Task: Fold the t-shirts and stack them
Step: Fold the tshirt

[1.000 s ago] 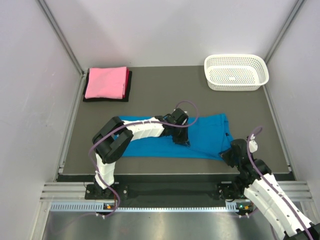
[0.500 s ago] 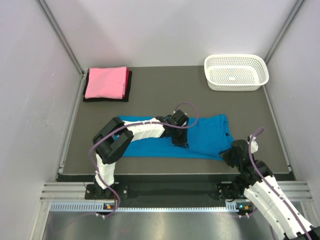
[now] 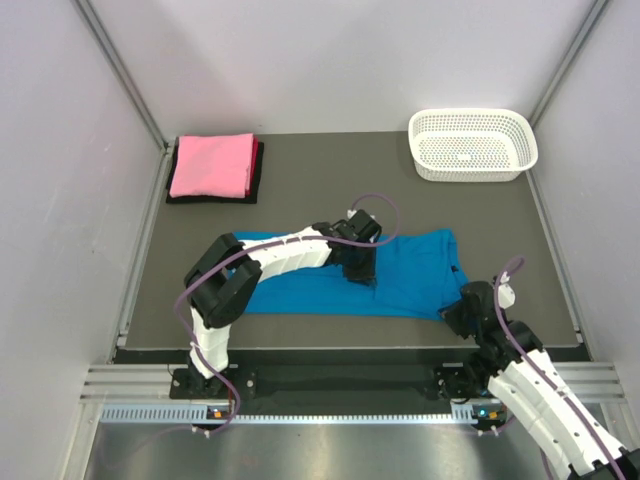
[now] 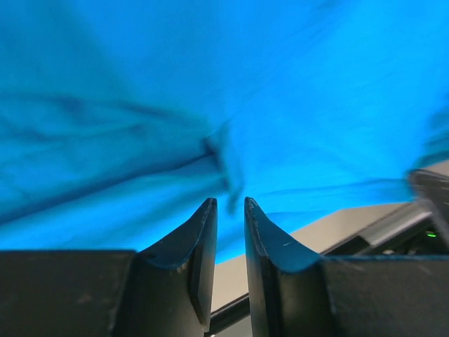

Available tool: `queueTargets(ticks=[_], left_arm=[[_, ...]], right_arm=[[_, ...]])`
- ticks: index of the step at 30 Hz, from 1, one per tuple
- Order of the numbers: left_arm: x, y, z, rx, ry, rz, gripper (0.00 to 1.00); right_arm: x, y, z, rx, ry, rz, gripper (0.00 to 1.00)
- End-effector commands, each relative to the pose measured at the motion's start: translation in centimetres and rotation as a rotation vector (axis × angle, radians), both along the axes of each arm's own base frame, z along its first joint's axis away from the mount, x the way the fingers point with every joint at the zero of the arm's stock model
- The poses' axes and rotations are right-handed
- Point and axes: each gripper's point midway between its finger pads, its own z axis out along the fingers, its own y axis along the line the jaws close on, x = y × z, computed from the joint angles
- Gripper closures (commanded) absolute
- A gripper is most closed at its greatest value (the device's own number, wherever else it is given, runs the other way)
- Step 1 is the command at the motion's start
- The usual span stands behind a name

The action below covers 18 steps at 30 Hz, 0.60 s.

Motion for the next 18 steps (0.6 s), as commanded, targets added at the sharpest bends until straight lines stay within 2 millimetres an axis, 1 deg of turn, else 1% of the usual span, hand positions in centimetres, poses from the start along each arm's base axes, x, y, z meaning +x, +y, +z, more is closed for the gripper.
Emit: queueTargets(ticks=[1, 2, 3, 4, 8, 9, 11, 12, 13, 17, 18], left_arm=[[1.5, -2.0, 5.0, -0.107, -0.112, -0.054, 0.74], [1.4, -2.6, 5.3, -0.136, -0.112, -0.070, 0.74], [1.2, -2.9, 5.2, -0.155, -0.107, -0.087, 0.75], [1.2, -4.0, 5.3, -0.204, -0.106, -0.110, 0.75], [1.3, -5.0, 3.7, -0.233, -0.088, -0.128, 0.77], [1.2, -5.1, 2.7, -0.224, -0.075, -0.131, 0.77], [1.4, -5.2, 2.0, -0.215, -0.074, -0.128, 0.77], [1.4, -5.1, 1.2, -0.198, -0.067, -0.125, 0.77], [1.4, -5.0, 0.9, -0.186, -0.066, -0.123, 0.77], [1.7, -3.9, -0.8, -0.110, -0.066, -0.114, 0.77], [1.7, -3.8, -1.2, -0.101, -0.062, -0.113, 0.77]], right_arm=[[1.1, 0.1, 1.8, -0.017, -0.057, 0.009, 1.00], [1.2, 0.1, 1.9, -0.019, -0.062, 0.010, 1.00], [1.4, 0.1, 2.2, -0.020, -0.070, 0.010, 1.00], [1.5, 0.0, 2.2, -0.028, -0.070, 0.012, 1.00], [2.1, 0.2, 2.6, -0.028, -0.089, 0.018, 1.00], [2.2, 0.3, 2.6, -0.035, -0.087, 0.022, 1.00], [2.6, 0.4, 2.9, -0.033, -0.097, 0.023, 1.00], [2.7, 0.4, 2.8, -0.044, -0.085, 0.030, 1.00], [2.8, 0.4, 2.9, -0.049, -0.086, 0.029, 1.00], [3.7, 0.3, 3.9, -0.078, -0.098, 0.028, 1.00], [3.7, 0.1, 3.8, -0.092, -0.089, 0.025, 1.00]])
